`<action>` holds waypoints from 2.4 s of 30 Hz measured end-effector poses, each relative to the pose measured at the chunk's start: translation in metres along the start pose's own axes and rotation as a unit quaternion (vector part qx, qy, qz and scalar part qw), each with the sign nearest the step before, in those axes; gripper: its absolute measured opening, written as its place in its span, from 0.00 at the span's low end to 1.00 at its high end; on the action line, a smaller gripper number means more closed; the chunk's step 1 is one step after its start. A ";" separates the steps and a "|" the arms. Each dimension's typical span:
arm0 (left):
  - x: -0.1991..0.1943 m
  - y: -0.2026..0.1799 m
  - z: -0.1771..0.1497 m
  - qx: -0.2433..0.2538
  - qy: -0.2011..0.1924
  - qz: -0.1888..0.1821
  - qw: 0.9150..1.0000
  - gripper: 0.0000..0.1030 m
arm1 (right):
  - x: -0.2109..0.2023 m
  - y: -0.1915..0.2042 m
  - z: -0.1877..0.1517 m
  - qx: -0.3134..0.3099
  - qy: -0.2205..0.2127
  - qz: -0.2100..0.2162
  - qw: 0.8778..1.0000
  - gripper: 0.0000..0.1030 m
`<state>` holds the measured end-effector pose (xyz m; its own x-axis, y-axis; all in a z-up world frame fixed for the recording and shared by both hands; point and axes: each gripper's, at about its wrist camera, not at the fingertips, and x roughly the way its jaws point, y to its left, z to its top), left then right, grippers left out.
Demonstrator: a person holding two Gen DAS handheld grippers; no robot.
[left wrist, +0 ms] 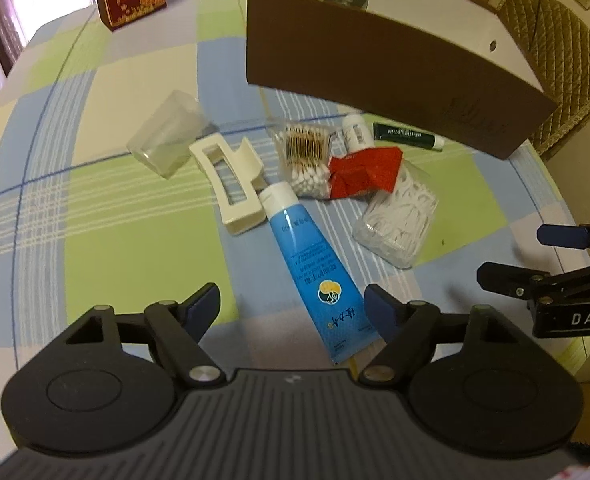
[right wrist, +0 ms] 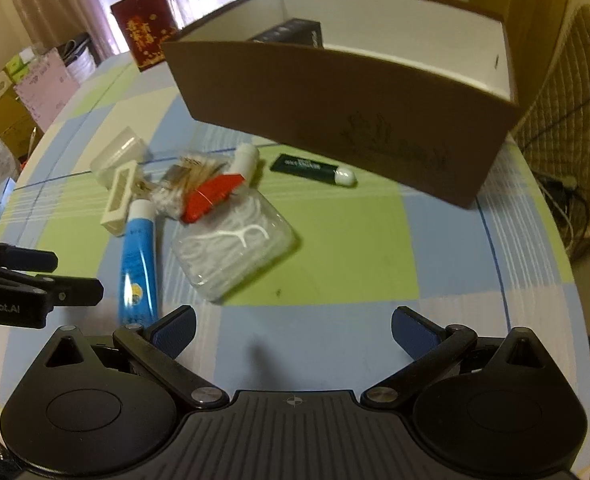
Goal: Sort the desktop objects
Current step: 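Withdraw both tools from the brown box back toward the table items, then grasp the blue tube with the left gripper while the right gripper grasps the floss case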
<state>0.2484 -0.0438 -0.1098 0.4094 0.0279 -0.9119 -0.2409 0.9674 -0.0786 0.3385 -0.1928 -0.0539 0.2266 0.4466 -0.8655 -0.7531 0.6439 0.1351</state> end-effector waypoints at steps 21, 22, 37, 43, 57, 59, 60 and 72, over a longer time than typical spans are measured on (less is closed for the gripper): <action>0.058 -0.002 0.032 0.004 -0.008 0.001 1.000 0.50 | 0.013 -0.016 -0.001 0.021 0.018 -0.008 1.000 0.98; 0.061 -0.001 0.033 0.006 -0.008 0.001 1.000 0.46 | 0.013 -0.016 -0.001 0.020 0.017 -0.007 1.000 0.98; 0.044 0.025 -0.005 0.001 0.006 -0.022 1.000 0.31 | 0.026 0.013 0.010 -0.067 0.001 0.063 0.996 0.98; 0.033 0.044 -0.020 -0.025 0.007 -0.013 1.000 0.32 | 0.047 0.031 0.019 -0.178 -0.019 0.068 0.981 0.98; 0.031 0.048 -0.023 -0.046 0.004 0.001 0.999 0.38 | 0.086 0.041 0.042 -0.280 0.003 0.112 0.953 0.81; 0.031 0.047 -0.023 -0.047 0.003 0.002 0.999 0.40 | 0.086 0.039 0.041 -0.271 0.003 0.106 0.957 0.81; 0.031 0.047 -0.023 -0.048 0.002 0.001 0.999 0.41 | 0.085 0.037 0.040 -0.266 0.002 0.102 0.958 0.81; 0.036 0.038 -0.018 -0.037 -0.001 0.007 0.999 0.56 | 0.049 -0.008 0.006 -0.153 0.003 0.037 0.987 0.81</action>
<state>0.2385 -0.0108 -0.1532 0.4081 0.0417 -0.9120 -0.3109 0.9456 -0.0959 0.3598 -0.1721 -0.0944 0.1611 0.4820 -0.8613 -0.9194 0.3905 0.0466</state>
